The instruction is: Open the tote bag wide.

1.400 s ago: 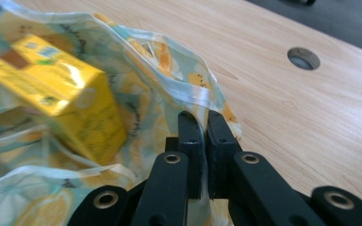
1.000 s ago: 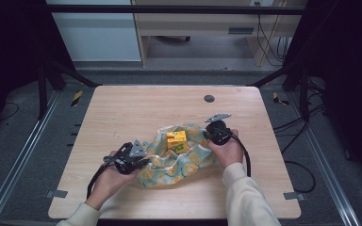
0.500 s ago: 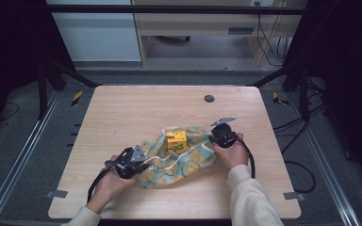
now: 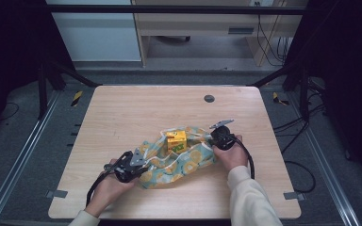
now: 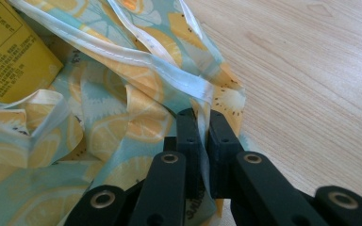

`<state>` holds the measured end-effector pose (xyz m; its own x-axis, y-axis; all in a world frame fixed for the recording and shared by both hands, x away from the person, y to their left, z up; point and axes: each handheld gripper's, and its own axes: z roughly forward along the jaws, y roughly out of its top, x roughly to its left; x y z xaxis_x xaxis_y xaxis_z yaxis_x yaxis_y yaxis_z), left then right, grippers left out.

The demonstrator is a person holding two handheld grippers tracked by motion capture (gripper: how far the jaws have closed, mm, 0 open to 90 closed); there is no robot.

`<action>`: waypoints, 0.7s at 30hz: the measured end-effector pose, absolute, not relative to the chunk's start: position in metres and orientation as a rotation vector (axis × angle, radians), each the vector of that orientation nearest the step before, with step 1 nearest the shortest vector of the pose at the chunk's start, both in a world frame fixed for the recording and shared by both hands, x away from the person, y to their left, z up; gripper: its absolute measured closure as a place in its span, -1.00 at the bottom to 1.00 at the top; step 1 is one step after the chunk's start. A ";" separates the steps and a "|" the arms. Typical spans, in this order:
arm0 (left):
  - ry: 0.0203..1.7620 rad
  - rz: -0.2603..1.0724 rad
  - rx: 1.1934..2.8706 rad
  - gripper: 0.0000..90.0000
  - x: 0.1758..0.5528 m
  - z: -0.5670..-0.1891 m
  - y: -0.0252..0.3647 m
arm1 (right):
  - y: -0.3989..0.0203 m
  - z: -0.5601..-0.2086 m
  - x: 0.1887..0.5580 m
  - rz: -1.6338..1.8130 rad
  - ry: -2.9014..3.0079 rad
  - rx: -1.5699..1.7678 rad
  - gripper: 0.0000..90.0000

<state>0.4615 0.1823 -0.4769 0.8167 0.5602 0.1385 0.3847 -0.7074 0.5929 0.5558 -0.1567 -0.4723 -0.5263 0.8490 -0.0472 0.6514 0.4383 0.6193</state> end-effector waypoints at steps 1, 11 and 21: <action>0.691 0.417 2.439 0.95 0.461 -0.477 0.182 | -0.156 -0.472 0.555 0.765 2.348 1.257 0.90; 0.677 0.430 2.436 0.83 0.453 -0.474 0.182 | -0.163 -0.464 0.551 0.866 2.312 1.288 0.55; 0.650 0.568 2.323 0.08 0.444 -0.434 0.180 | -0.170 -0.409 0.519 1.017 2.140 1.183 -0.33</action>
